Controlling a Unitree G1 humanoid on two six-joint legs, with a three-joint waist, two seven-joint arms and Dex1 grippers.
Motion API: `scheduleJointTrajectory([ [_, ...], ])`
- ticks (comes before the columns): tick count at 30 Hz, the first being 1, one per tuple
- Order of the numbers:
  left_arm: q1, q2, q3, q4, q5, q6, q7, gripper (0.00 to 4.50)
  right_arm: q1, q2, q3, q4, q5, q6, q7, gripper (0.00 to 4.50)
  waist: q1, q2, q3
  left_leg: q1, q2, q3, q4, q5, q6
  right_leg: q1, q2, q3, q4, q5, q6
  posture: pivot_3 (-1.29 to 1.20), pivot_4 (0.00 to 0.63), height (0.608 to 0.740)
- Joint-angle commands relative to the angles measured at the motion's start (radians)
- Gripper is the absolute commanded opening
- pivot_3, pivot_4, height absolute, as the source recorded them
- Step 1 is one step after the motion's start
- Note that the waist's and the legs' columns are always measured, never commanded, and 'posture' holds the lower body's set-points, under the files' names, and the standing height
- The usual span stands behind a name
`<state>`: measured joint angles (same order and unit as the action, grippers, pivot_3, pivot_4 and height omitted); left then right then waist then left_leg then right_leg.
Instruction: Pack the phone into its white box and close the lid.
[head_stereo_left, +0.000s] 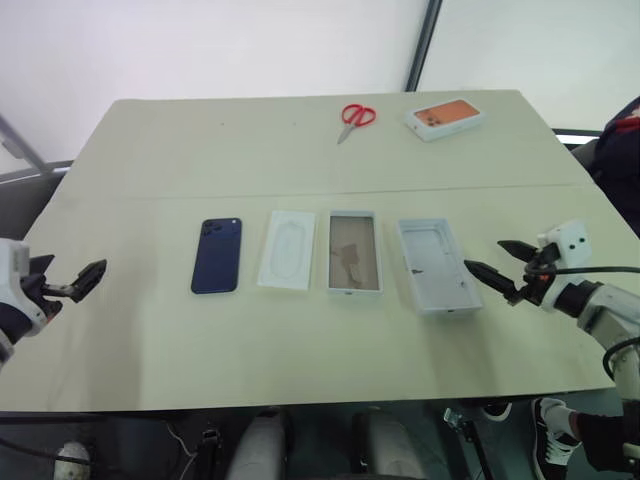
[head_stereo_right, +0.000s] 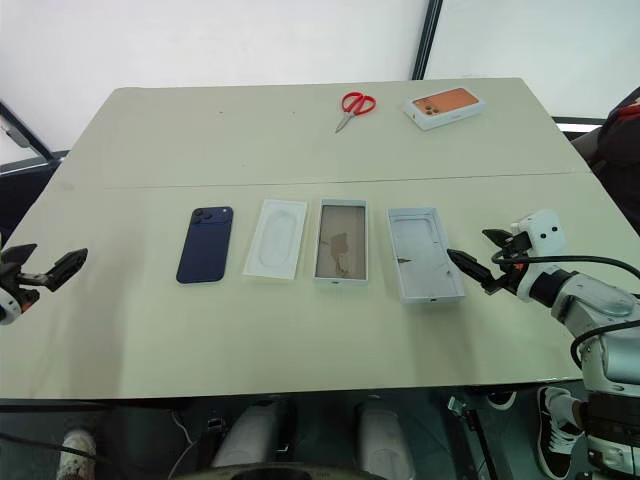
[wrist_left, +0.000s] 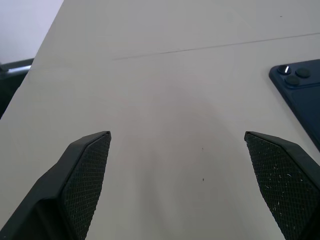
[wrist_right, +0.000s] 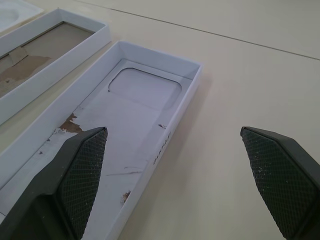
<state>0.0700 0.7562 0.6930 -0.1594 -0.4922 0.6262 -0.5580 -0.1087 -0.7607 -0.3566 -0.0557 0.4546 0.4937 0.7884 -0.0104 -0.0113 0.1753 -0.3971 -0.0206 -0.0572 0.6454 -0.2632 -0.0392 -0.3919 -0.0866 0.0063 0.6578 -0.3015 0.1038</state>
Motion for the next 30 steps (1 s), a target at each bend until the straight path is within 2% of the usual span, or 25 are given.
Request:
scheduleJointTrajectory([
  [1, -0.017, 0.006, 0.015, -0.003, -0.006, -0.022, 0.002, 4.50, -0.025, 0.006, -0.007, -0.037, 0.014, -0.016, -0.005, 4.47, 0.000, 0.000, 0.000, 0.000, 0.000, 0.000, 0.000, 0.000, 0.000, 0.000, 0.000, 0.000, 0.000, 0.000, 0.000, 0.00, 0.150, 0.740],
  [10, -0.061, -0.012, -0.019, 0.008, -0.003, -0.029, 0.013, 4.50, -0.037, 0.019, 0.004, -0.075, 0.015, -0.018, -0.014, 4.47, 0.000, 0.000, 0.000, 0.000, 0.000, 0.000, 0.000, 0.000, 0.000, 0.000, 0.000, 0.000, 0.000, 0.000, 0.000, 0.00, 0.150, 0.740],
  [19, -0.212, -0.104, -0.170, -0.072, -0.049, 0.055, 0.083, 4.50, -0.112, 0.062, 0.092, -0.188, 0.012, 0.021, -0.071, 4.47, 0.000, 0.000, 0.000, 0.000, -0.001, 0.000, 0.000, 0.000, 0.000, 0.000, 0.000, 0.000, 0.000, 0.000, 0.001, 0.00, 0.150, 0.740],
  [23, -0.321, -0.135, -0.319, -0.115, -0.044, 0.166, 0.142, 4.50, -0.162, 0.076, 0.157, -0.266, 0.015, 0.057, -0.091, 4.47, 0.001, 0.000, 0.000, 0.000, -0.001, -0.001, 0.001, 0.000, 0.000, 0.000, 0.001, -0.001, 0.000, 0.000, 0.001, 0.00, 0.150, 0.740],
  [27, -0.432, -0.217, -0.395, -0.179, -0.103, 0.290, 0.211, 4.50, -0.192, 0.099, 0.211, -0.320, 0.029, 0.084, -0.096, 4.47, 0.000, -0.001, 0.000, -0.001, -0.001, -0.001, 0.001, 0.000, 0.000, 0.000, 0.004, -0.001, 0.001, 0.000, 0.001, 0.00, 0.150, 0.740],
  [30, -0.519, -0.241, -0.535, -0.211, -0.093, 0.500, 0.277, 4.50, -0.204, 0.119, 0.258, -0.327, 0.015, 0.077, -0.096, 4.47, -0.002, -0.001, 0.000, -0.002, -0.001, -0.001, 0.002, 0.000, 0.000, 0.000, 0.005, -0.001, 0.001, 0.001, 0.001, 0.00, 0.150, 0.740],
])
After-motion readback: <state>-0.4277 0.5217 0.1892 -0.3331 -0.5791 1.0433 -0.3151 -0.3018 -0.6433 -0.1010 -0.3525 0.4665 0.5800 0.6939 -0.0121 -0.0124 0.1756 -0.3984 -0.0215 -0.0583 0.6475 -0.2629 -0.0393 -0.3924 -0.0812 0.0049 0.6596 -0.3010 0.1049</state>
